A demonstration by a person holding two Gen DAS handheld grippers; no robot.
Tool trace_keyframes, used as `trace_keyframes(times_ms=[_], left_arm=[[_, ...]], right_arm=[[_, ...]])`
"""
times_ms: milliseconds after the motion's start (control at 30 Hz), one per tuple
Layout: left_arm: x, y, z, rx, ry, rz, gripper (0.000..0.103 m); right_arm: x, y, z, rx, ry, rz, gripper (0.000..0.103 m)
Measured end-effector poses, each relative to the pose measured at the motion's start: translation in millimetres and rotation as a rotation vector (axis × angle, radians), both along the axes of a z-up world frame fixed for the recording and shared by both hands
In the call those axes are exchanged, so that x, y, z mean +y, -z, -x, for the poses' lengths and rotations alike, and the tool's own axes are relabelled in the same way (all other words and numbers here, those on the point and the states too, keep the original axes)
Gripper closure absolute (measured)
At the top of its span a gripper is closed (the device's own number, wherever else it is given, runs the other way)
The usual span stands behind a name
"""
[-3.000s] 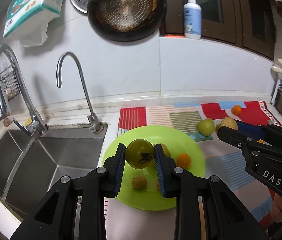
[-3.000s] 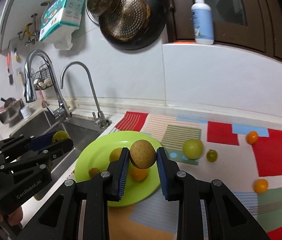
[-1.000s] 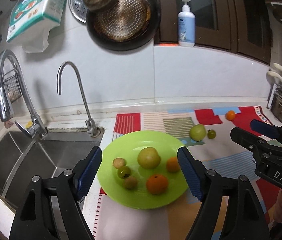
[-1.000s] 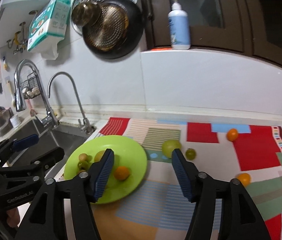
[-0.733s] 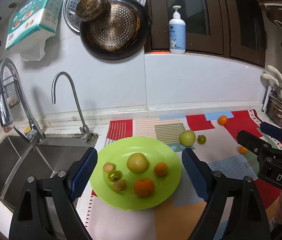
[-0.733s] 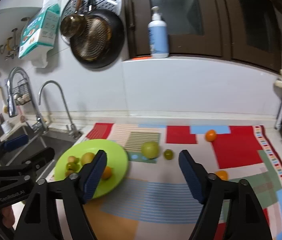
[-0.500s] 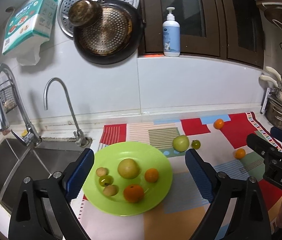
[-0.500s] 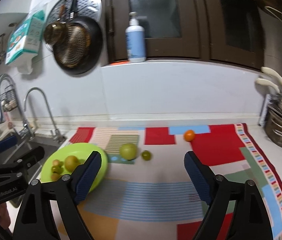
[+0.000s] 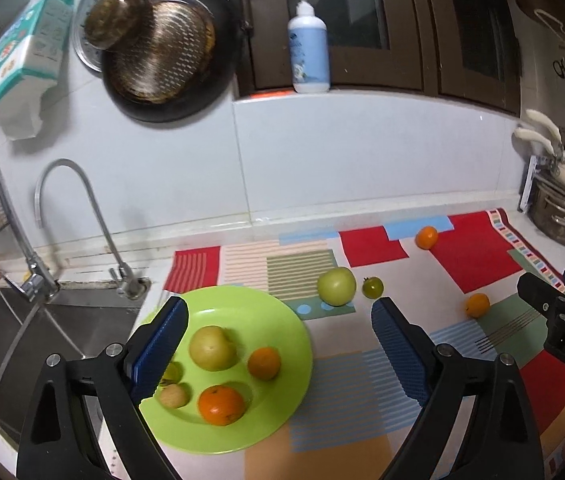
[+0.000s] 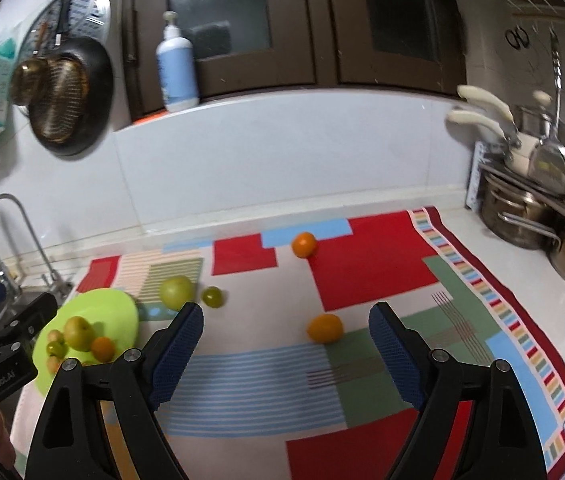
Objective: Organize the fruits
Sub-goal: 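Move both open tools away from the plate toward the loose fruits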
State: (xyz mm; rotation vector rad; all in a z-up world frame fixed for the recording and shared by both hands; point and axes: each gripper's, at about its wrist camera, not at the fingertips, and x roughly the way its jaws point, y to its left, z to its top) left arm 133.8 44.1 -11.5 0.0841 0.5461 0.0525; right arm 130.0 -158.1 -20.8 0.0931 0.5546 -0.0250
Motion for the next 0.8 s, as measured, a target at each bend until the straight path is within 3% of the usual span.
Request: trace_keyframes(times_ms=[400, 600, 800], left_arm=[[-15, 32, -69, 0.1, 0.02, 0.004, 0.009], [-18, 50, -103, 0.147, 0.044, 0.049, 0.01], [-23, 65, -128, 0.19, 0.055, 0.057, 0.021]], right_arm=[[-17, 47, -50, 0.135, 0.053, -0.004, 0.018], [-18, 67, -73, 0.182, 0.064, -0.002, 0.018], [-20, 83, -90, 0.212, 0.074, -0.005, 0.022]])
